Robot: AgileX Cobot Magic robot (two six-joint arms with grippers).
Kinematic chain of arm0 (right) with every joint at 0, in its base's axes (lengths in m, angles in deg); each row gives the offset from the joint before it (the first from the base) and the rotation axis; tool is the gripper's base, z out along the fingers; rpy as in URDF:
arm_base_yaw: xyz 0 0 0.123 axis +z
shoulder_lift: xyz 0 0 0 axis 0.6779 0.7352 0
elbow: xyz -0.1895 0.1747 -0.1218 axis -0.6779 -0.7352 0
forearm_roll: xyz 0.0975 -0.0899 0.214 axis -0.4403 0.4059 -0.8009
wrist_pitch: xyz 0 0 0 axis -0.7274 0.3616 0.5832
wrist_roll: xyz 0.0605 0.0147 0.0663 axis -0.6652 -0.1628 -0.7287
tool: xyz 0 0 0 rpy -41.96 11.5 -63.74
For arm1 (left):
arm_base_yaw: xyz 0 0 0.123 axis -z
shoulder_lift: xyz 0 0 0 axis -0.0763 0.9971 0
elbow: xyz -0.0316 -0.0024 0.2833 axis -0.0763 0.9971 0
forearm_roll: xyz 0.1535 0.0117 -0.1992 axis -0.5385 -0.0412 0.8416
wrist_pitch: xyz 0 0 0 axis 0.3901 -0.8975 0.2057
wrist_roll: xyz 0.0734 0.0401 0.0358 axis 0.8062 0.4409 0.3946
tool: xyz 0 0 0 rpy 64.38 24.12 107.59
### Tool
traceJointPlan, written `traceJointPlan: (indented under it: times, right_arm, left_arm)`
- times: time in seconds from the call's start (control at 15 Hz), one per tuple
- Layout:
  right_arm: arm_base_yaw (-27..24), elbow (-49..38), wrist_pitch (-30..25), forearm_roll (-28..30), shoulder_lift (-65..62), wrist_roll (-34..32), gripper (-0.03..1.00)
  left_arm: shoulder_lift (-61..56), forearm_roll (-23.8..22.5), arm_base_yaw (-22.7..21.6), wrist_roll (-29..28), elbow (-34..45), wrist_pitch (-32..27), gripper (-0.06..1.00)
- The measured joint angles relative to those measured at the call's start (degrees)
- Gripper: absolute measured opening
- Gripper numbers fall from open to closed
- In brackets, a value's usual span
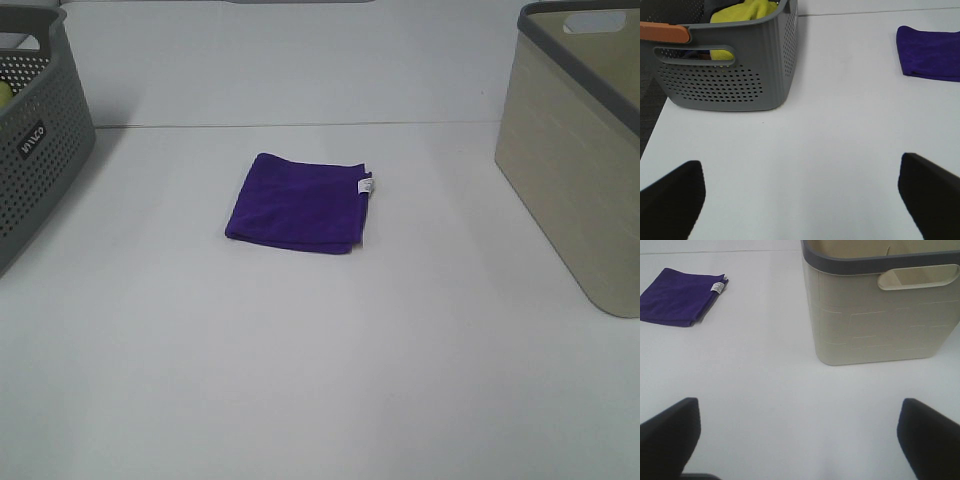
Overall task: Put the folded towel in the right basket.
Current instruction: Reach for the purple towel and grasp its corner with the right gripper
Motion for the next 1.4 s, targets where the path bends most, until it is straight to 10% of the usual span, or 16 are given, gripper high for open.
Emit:
traceJointPlan:
  times: [1.4]
  right_arm:
    - [0.0,1.5,-1.7,0.5,5.5,0.0,0.98]
  left_arm:
    - [0.0,0.0,0.0,0.0,0.0,0.0,0.99]
